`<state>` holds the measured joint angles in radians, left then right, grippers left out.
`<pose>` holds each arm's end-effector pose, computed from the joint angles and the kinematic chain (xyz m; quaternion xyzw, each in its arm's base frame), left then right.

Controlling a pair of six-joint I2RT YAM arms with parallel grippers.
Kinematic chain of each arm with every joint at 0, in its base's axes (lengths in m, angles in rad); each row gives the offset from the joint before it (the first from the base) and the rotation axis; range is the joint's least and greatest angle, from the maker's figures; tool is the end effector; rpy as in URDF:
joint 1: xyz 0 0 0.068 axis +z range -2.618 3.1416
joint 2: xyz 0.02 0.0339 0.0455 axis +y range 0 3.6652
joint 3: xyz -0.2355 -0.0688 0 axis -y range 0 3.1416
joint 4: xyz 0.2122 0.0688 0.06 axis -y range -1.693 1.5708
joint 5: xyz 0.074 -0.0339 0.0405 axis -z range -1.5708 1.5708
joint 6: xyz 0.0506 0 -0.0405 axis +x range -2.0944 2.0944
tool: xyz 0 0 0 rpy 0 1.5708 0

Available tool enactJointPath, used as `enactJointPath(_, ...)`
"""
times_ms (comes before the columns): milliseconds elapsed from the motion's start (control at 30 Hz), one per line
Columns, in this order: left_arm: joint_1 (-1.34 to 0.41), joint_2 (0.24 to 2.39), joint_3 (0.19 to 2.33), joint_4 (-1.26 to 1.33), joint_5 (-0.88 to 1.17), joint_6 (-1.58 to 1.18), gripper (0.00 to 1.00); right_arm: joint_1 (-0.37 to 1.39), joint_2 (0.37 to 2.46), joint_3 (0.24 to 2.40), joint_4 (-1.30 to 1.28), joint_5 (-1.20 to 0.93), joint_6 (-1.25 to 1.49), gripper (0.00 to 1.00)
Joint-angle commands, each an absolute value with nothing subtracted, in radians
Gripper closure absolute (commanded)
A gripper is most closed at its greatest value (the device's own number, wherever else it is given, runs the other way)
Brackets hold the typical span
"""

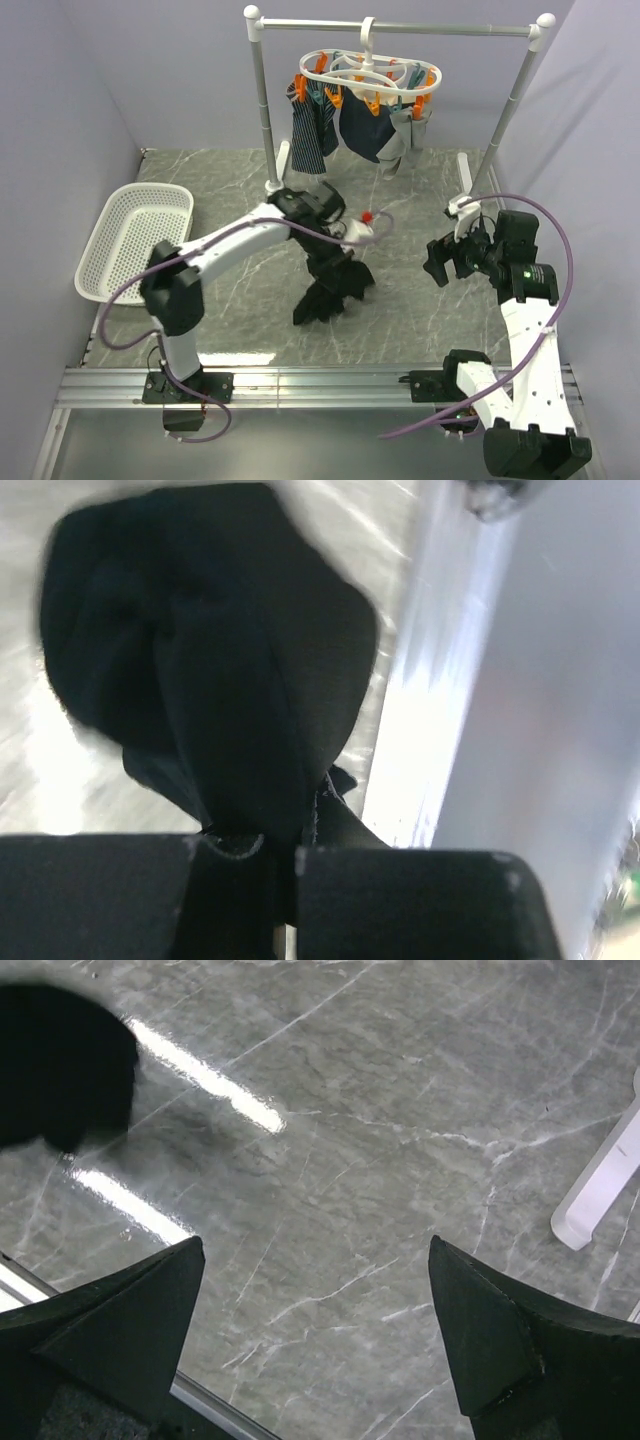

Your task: Clip the underwear to the hanger

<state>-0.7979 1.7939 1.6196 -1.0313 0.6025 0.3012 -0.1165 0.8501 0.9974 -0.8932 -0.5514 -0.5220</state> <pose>0.2118 -0.2583 0.2574 0.5364 0.7727 -0.3255 0.0964 0.1537 0.0087 0.3015 -0.2844 0.8415 0.1157 0.4445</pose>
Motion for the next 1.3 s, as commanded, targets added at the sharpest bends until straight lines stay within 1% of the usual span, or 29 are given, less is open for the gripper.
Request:
enactJointPath(0, -0.83, 1.909, 1.722, -1.133, 0.79, 0.482, 0.98, -0.118, 0.804, 0.951, -0.904, -0.586, -0.574, 0.01)
enactJointPath(33, -0.83, 1.951, 1.755, -1.167, 0.805, 0.52, 0.95, -0.118, 0.804, 0.939, -0.905, -0.592, -0.598, 0.01)
enactJointPath(67, -0.83, 1.995, 1.794, -1.204, 0.807, 0.56, 0.94, -0.118, 0.807, 0.927, -0.91, -0.597, -0.607, 0.01)
enactJointPath(100, -0.827, 2.082, 1.88, -1.262, 0.804, 0.619, 0.91, -0.118, 0.819, 0.923, -0.914, -0.598, -0.621, 0.02)
enactJointPath(167, -0.822, 2.199, 1.971, -1.288, 0.764, 0.647, 0.89, -0.118, 0.837, 0.923, -0.925, -0.607, -0.638, 0.03)
enactJointPath(200, -0.809, 2.232, 2.058, -1.29, 0.747, 0.652, 0.87, -0.118, 0.857, 0.925, -0.93, -0.612, -0.646, 0.03)
enactJointPath(267, -0.784, 2.294, 2.156, -1.266, 0.727, 0.643, 0.81, -0.118, 0.893, 0.933, -0.933, -0.626, -0.666, 0.04)
enactJointPath(300, -0.753, 2.307, 2.181, -1.259, 0.723, 0.64, 0.77, -0.117, 0.902, 0.933, -0.933, -0.633, -0.67, 0.04)
enactJointPath(333, -0.74, 2.315, 2.201, -1.249, 0.719, 0.635, 0.66, -0.117, 0.913, 0.933, -0.931, -0.64, -0.678, 0.05)
enactJointPath(367, -0.727, 2.307, 2.218, -1.249, 0.729, 0.638, 0.63, -0.117, 0.932, 0.93, -0.925, -0.65, -0.68, 0.05)
enactJointPath(400, -0.703, 2.292, 2.212, -1.247, 0.733, 0.646, 0.56, -0.114, 0.943, 0.928, -0.922, -0.655, -0.684, 0.06)
enactJointPath(433, -0.689, 2.269, 2.195, -1.23, 0.733, 0.634, 0.55, -0.112, 0.954, 0.92, -0.917, -0.657, -0.69, 0.07)
enactJointPath(467, -0.674, 2.203, 2.136, -1.18, 0.742, 0.62, 0.5, -0.107, 0.969, 0.914, -0.904, -0.657, -0.699, 0.08)
enactJointPath(500, -0.643, 2.162, 2.097, -1.158, 0.752, 0.606, 0.49, -0.097, 0.976, 0.907, -0.891, -0.646, -0.713, 0.09)
enactJointPath(533, -0.628, 2.116, 2.051, -1.134, 0.756, 0.595, 0.4, -0.089, 0.98, 0.887, -0.878, -0.637, -0.721, 0.1)
enactJointPath(567, -0.6, 2.017, 1.942, -1.064, 0.758, 0.583, 0.19, -0.084, 0.986, 0.874, -0.833, -0.629, -0.727, 0.1)
enactJointPath(600, -0.589, 1.963, 1.88, -1.033, 0.75, 0.574, 0.15, -0.077, 0.989, 0.862, -0.806, -0.617, -0.735, 0.11)
enactJointPath(633, -0.583, 1.909, 1.817, -0.997, 0.739, 0.574, 0.01, -0.062, 0.991, 0.842, -0.781, -0.614, -0.75, 0.12)
enactJointPath(667, -0.574, 1.802, 1.687, -0.964, 0.727, 0.572, 0.01, -0.051, 0.999, 0.833, -0.728, -0.612, -0.758, 0.14)
enactJointPath(733, -0.558, 1.696, 1.555, -0.875, 0.735, 0.589, 0.01, -0.029, 1.002, 0.798, -0.675, -0.629, -0.804, 0.2)
enactJointPath(767, -0.548, 1.587, 1.416, -0.841, 0.745, 0.586, 0.01, -0.022, 1.003, 0.782, -0.62, -0.637, -0.83, 0.21)
enactJointPath(833, -0.545, 1.476, 1.272, -0.746, 0.788, 0.629, 0.01, -0.011, 0.996, 0.717, -0.559, -0.658, -0.934, 0.25)
enactJointPath(867, -0.546, 1.362, 1.13, -0.697, 0.798, 0.647, 0.02, -0.005, 0.993, 0.692, -0.487, -0.663, -0.975, 0.27)
enactJointPath(900, -0.549, 1.308, 1.062, -0.64, 0.799, 0.632, 0.02, -0.005, 0.994, 0.668, -0.448, -0.666, -1.056, 0.3)
enactJointPath(933, -0.552, 1.213, 0.999, -0.53, 0.795, 0.626, 0.03, -0.005, 0.999, 0.629, -0.389, -0.684, -1.102, 0.32)
enactJointPath(967, -0.558, 1.174, 0.897, -0.497, 0.796, 0.632, 0.03, 0.024, 1.021, 0.618, -0.377, -0.696, -1.161, 0.33)
enactJointPath(1000, -0.564, 1.145, 0.856, -0.477, 0.793, 0.673, 0.04, 0.028, 1.037, 0.608, -0.365, -0.709, -1.264, 0.35)
enactJointPath(1100, -0.581, 1.078, 0.756, -0.417, 0.77, 0.718, 0.04, 0.046, 1.107, 0.603, -0.295, -0.753, -1.366, 0.39)
enactJointPath(1267, -0.595, 1.048, 0.651, -0.309, 0.755, 0.686, 0.04, 0.101, 1.238, 0.601, -0.094, -0.781, -1.373, 0.4)
